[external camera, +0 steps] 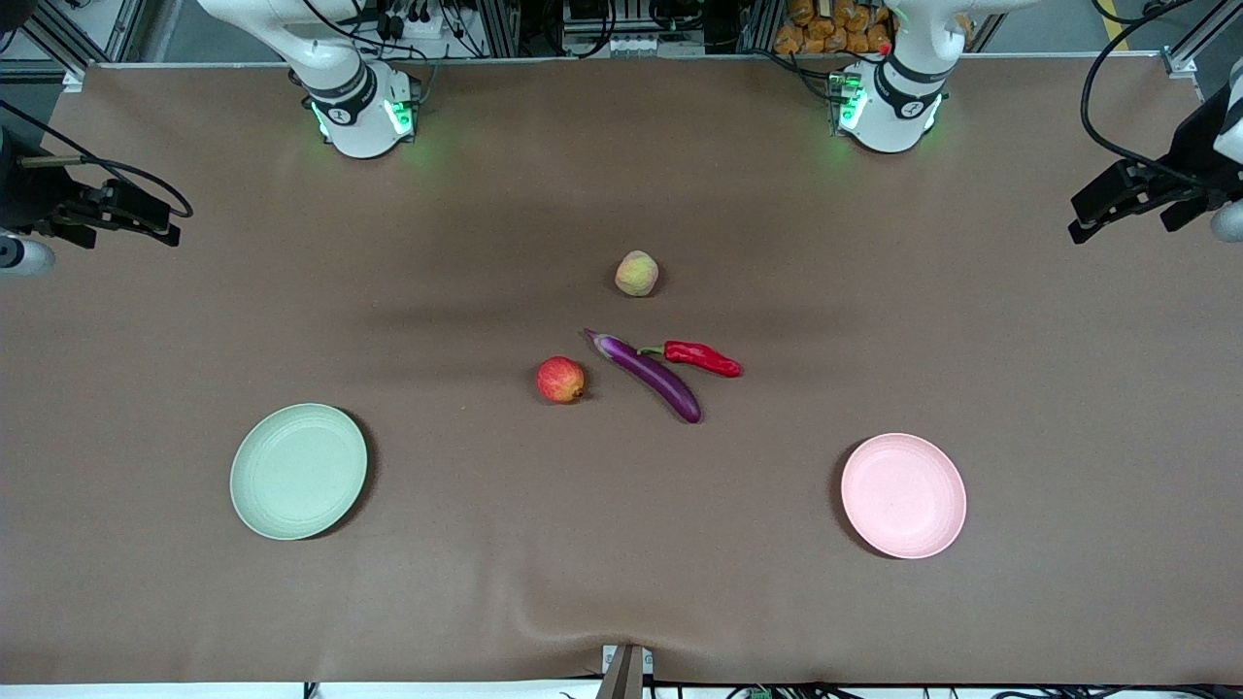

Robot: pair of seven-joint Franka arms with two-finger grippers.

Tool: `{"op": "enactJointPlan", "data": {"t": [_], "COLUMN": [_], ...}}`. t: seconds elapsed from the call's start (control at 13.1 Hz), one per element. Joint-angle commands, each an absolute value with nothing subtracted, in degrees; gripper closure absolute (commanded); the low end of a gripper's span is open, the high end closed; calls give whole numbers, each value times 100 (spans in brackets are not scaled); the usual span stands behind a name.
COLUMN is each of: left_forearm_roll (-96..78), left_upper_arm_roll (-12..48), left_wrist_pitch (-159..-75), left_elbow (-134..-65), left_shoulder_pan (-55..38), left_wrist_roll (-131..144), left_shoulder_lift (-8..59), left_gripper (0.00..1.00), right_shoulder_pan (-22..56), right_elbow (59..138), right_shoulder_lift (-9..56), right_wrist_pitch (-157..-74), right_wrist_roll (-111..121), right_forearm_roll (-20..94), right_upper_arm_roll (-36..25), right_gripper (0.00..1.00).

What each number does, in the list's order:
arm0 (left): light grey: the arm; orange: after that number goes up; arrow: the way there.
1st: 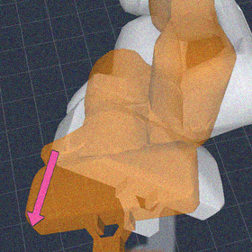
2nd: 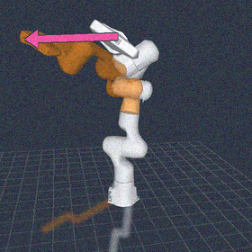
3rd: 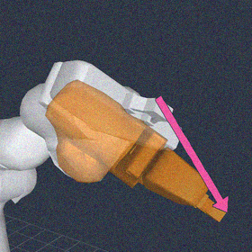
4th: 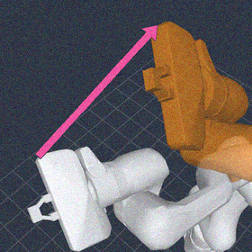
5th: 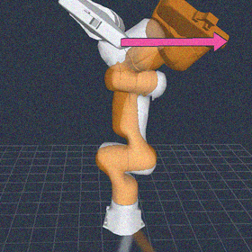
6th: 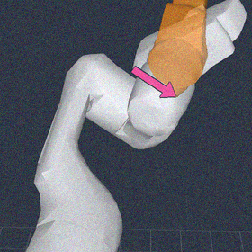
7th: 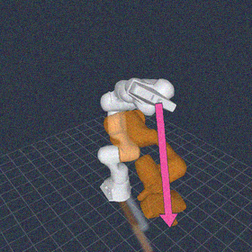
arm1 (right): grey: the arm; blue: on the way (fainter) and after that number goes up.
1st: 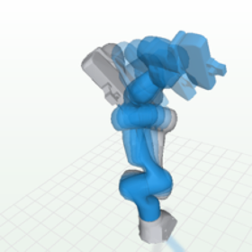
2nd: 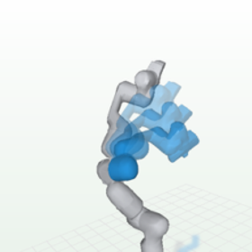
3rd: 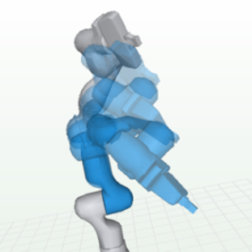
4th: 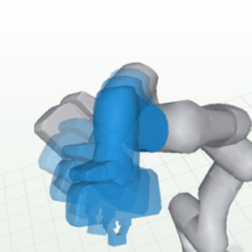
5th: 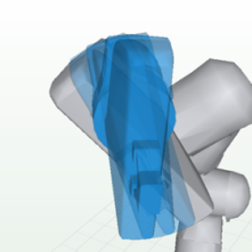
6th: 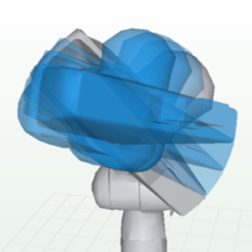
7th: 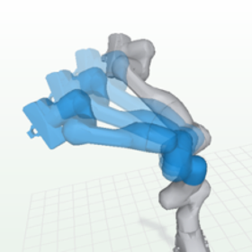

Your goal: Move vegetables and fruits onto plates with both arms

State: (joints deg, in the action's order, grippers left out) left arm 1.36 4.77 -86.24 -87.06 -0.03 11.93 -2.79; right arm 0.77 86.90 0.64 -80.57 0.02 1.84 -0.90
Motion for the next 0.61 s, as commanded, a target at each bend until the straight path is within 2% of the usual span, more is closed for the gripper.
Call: {"op": "enactJointPlan", "data": {"t": [0.0, 0.54], "left_forearm_roll": [105, 70], "left_upper_arm_roll": [439, 448], "left_wrist_pitch": [-8438, -8315], "left_elbow": [-8525, -8534], "left_shoulder_pan": [-70, -53], "left_wrist_roll": [1143, 1309], "left_shoulder_lift": [-220, -149], "left_gripper": [0, 0], "right_shoulder_pan": [105, 105], "right_elbow": [8710, 8719], "right_shoulder_lift": [61, 123], "right_wrist_pitch": [-8077, -8103], "right_wrist_roll": [-53, -53], "right_forearm_roll": [220, 220], "right_upper_arm_roll": [-105, -105], "right_gripper": [0, 0]}}
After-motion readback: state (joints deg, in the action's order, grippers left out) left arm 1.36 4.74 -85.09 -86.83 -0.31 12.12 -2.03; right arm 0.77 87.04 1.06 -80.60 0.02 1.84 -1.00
